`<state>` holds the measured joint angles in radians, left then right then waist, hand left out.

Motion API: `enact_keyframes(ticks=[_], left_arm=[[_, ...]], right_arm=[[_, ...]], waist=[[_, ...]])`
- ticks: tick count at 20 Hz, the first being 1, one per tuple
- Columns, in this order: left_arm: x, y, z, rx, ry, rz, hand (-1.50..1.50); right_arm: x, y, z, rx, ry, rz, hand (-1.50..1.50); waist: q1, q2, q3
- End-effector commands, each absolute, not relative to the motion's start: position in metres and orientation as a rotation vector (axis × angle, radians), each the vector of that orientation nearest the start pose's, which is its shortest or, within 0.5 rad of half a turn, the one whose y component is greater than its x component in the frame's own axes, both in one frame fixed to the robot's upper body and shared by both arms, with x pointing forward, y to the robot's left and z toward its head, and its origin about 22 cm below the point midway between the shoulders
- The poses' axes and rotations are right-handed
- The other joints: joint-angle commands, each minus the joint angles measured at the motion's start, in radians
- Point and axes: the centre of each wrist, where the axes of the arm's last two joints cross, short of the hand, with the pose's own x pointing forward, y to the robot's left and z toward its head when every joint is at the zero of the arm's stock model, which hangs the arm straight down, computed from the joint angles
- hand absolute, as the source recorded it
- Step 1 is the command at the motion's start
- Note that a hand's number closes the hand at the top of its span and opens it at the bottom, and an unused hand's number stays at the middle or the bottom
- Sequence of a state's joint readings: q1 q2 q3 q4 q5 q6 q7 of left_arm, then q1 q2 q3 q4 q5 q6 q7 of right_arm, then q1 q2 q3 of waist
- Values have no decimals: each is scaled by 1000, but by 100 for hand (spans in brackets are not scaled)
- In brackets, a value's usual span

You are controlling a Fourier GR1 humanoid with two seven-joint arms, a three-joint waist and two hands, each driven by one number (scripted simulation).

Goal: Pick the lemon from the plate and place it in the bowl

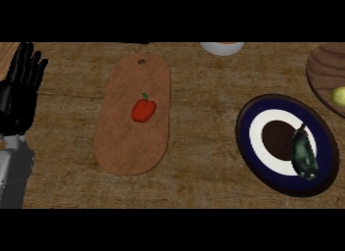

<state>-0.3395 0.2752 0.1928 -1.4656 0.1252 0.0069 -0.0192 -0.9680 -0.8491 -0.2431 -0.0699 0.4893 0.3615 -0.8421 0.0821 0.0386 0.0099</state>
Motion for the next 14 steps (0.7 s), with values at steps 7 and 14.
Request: enact_keyframes(ticks=[7,14], left_arm=[[315,308,90,162,-1837,-19,0],[315,304,91,157,-1845,2,0]], right_arm=[[321,-551,179,-374,-1765,323,-150],[307,-563,182,-354,-1783,238,-150]], waist=[[1,16,4],[6,25,11]])
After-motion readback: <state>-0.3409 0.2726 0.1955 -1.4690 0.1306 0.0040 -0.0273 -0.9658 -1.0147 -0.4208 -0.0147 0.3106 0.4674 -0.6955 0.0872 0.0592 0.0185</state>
